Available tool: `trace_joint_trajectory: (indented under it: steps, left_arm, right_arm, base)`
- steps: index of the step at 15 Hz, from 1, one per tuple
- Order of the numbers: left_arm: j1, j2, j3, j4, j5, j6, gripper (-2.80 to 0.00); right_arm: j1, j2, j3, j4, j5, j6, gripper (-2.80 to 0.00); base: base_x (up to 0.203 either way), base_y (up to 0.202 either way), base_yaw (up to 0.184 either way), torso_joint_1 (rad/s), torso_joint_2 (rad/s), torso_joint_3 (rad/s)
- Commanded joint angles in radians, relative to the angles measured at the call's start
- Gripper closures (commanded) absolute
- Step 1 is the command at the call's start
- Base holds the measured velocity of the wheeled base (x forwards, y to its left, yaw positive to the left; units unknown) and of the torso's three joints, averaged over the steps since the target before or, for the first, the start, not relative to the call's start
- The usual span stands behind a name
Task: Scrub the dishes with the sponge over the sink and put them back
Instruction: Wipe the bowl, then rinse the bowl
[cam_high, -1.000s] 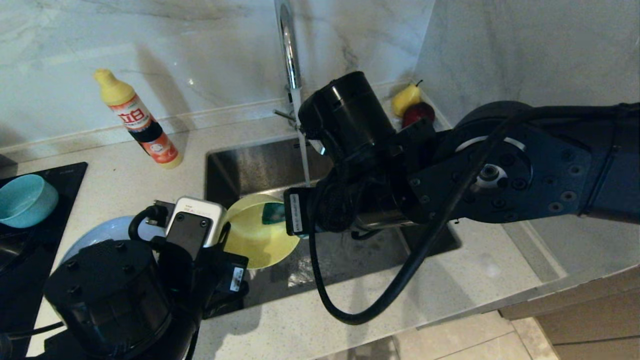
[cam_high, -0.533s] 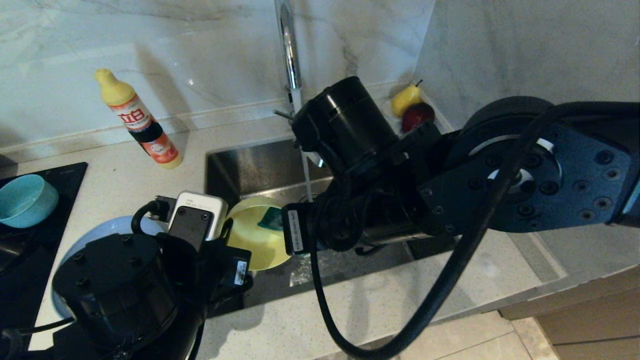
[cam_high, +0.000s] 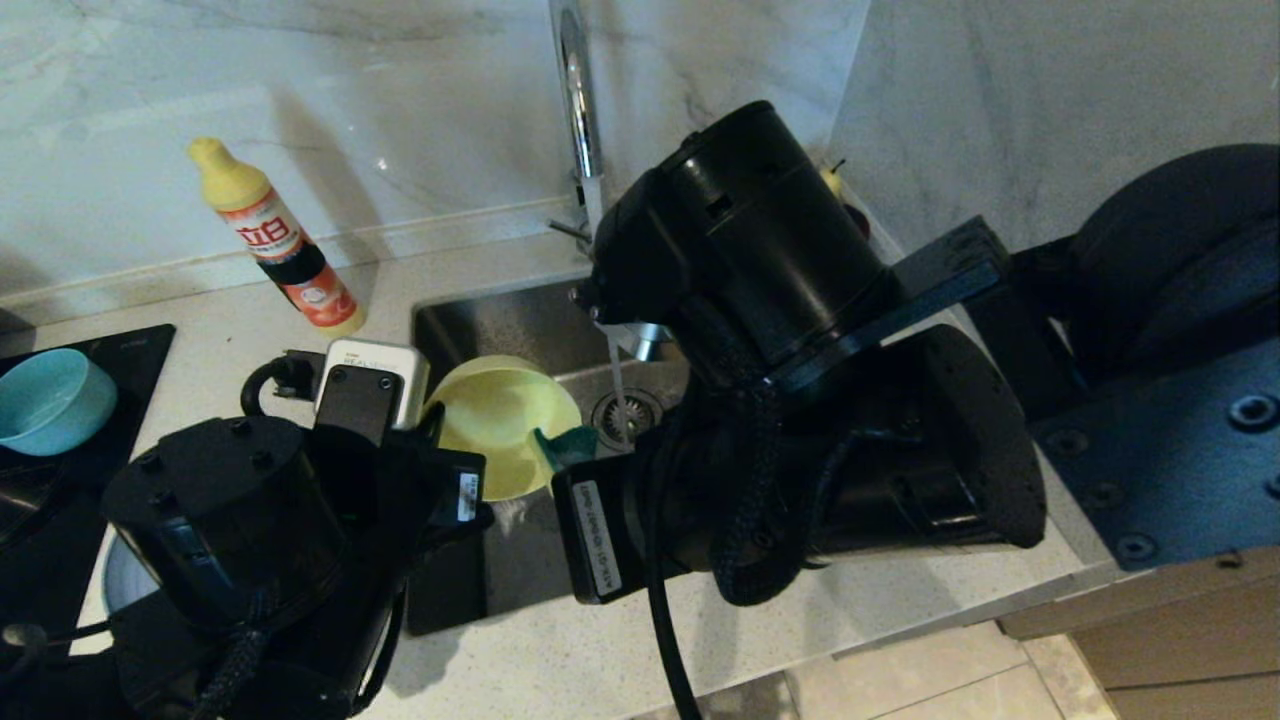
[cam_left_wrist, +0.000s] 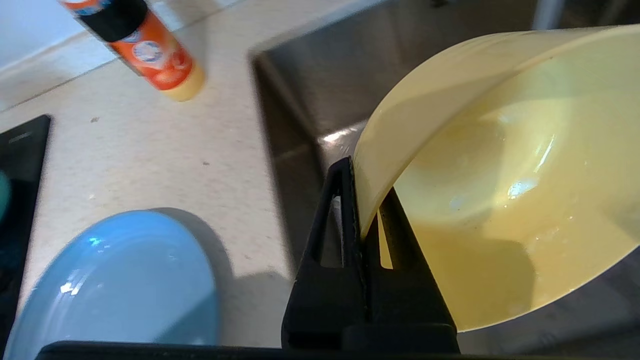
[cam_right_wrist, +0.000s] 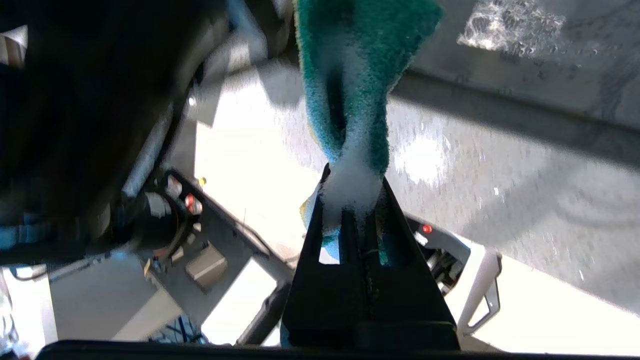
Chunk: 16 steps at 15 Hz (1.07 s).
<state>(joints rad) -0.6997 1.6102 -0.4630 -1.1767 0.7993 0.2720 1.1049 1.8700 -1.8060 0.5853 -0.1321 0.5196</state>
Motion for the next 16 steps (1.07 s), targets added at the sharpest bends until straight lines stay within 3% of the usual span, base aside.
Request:
trace_joint_trajectory:
  steps: [1, 4, 6, 9, 12, 14, 16]
  left_arm:
    - [0.044, -0.003, -0.012, -0.005, 0.003, -0.002, 0.0]
    - [0.074, 0.01, -0.03, 0.086, 0.001, -0.083, 0.0]
    - [0.074, 0.018, -0.096, 0.3, -0.02, -0.2, 0.0]
    - [0.075, -0.006, -0.283, 0.742, -0.166, -0.405, 0.0]
    - [0.078, -0.01, -0.512, 1.094, -0.351, -0.645, 0.0]
    - [0.088, 0.054, -0.607, 1.195, -0.427, -0.767, 0.0]
    - [0.107, 0.125, -0.646, 1.211, -0.463, -0.829, 0.0]
  right_arm:
    - [0.008, -0.073, 0.052, 0.002, -0.001, 0.002, 0.0]
    - [-0.015, -0.167, 0.091, 0.002, -0.002, -0.007, 0.0]
    - [-0.058, -0.236, 0.119, 0.002, -0.002, -0.025, 0.0]
    - [-0.161, -0.335, 0.144, 0.002, 0.019, -0.029, 0.0]
    - [-0.276, -0.408, 0.16, 0.001, 0.117, -0.021, 0.0]
    - [-0.321, -0.444, 0.203, -0.006, 0.165, -0.016, 0.0]
    - [-0.353, -0.467, 0.232, -0.008, 0.199, -0.006, 0.0]
  base:
    - [0.0, 0.0, 0.0, 0.0, 0.0, 0.0]
    - [0.0, 0.0, 0.0, 0.0, 0.0, 0.0]
    - [0.0, 0.0, 0.0, 0.0, 0.0, 0.0]
    - [0.0, 0.0, 0.0, 0.0, 0.0, 0.0]
    - [0.0, 0.0, 0.0, 0.0, 0.0, 0.0]
    - [0.0, 0.0, 0.0, 0.0, 0.0, 0.0]
    - [0.0, 0.0, 0.0, 0.0, 0.0, 0.0]
